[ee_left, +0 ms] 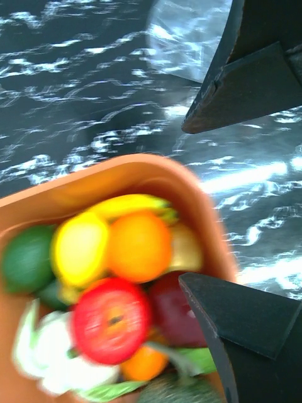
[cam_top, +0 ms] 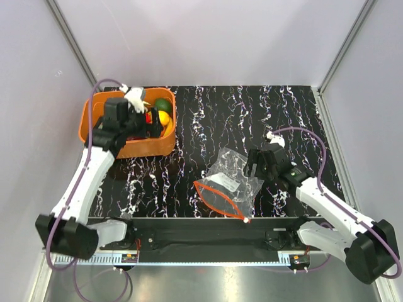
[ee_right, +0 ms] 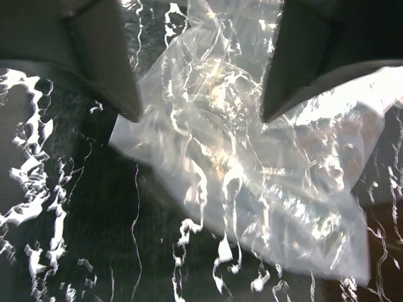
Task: Open the zip-top bag and remove the fake food
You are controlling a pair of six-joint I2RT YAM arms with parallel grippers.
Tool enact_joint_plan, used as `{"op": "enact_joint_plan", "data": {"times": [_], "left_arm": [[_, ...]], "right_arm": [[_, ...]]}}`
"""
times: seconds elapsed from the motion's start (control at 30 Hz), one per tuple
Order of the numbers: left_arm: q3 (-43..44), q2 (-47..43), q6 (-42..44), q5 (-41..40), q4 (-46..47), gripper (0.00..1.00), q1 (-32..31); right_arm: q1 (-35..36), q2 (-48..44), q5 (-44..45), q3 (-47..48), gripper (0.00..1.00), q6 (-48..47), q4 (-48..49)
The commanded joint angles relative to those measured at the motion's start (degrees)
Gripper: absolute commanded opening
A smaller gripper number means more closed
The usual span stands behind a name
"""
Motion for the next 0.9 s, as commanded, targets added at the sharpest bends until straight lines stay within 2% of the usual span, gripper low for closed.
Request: {"op": "enact_joint_plan", "data": {"times": [0.0, 0.07, 0.2, 0.33, 0.47, 0.6, 0.87], "left_arm": [[-6.80, -8.01, 3.24, 3.84, 0.67, 0.99, -0.05], [-10.74, -11.19, 3.16, 4.27, 2.07, 0.99, 0.04], [-13.49, -18.13, 2.02, 2.36, 2.87, 0.99, 0.04], [-14.72, -20.87, 0.70, -4.68, 3.04, 0.99, 0.04], [-15.78, -21.76, 0.00, -7.33, 3.48, 0.99, -0.05], [-15.51, -22.10, -0.53, -10.12, 2.87, 0.99, -0.05], [-16.13, -24.39, -0.36, -10.23, 3.75, 0.99, -0.05]], "right_arm": [[-0.20, -0.34, 2.74, 5.64, 0.92, -3.82, -2.63], [-0.20, -0.43, 4.93, 7.58, 0.99, -5.49, -4.93], [-0.20, -2.97, 9.76, 12.50, 1.00, -7.95, -9.76], [-0.29, -5.26, 13.45, 16.46, 1.00, -10.58, -10.91], [-0.29, -5.88, 17.68, 19.63, 1.00, -13.57, -10.04], [-0.73, -5.09, 17.42, 23.05, 1.00, -15.60, -9.33], [-0.90, -4.39, 15.66, 25.08, 1.00, -15.51, -8.27]]}}
